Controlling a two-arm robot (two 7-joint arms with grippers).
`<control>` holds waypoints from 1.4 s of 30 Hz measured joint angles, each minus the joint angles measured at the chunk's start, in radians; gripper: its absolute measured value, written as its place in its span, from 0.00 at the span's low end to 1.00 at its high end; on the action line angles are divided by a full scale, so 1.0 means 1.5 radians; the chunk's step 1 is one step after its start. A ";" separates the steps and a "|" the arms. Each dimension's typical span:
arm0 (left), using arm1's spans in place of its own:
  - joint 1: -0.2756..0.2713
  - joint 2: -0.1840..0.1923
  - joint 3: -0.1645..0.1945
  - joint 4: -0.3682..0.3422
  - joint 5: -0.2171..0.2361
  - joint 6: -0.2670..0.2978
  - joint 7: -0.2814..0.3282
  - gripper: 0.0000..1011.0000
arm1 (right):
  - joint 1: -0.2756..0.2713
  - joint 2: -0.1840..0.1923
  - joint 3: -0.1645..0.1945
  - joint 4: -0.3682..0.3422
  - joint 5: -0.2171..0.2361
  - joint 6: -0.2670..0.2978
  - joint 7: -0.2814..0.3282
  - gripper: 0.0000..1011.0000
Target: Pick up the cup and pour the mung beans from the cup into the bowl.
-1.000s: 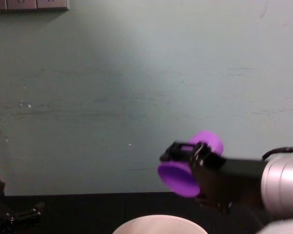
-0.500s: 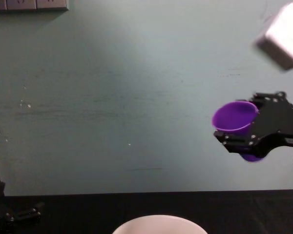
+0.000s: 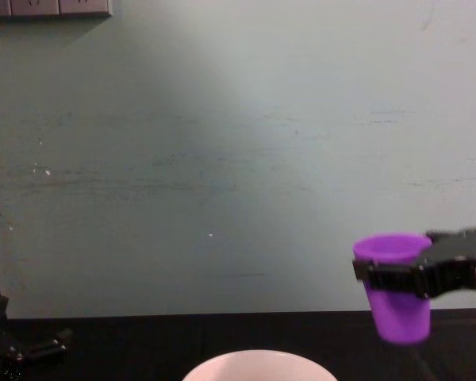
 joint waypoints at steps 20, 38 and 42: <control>0.000 0.000 0.000 0.000 0.000 0.000 0.000 0.99 | 0.003 0.000 0.007 0.007 0.046 0.064 0.018 0.71; 0.000 0.000 0.000 0.000 0.000 0.000 0.000 0.99 | -0.001 0.010 -0.008 0.084 0.095 -0.132 0.075 0.71; 0.000 0.000 0.000 0.000 0.000 0.000 0.000 0.99 | 0.000 0.013 -0.018 0.117 0.100 -0.171 0.089 0.72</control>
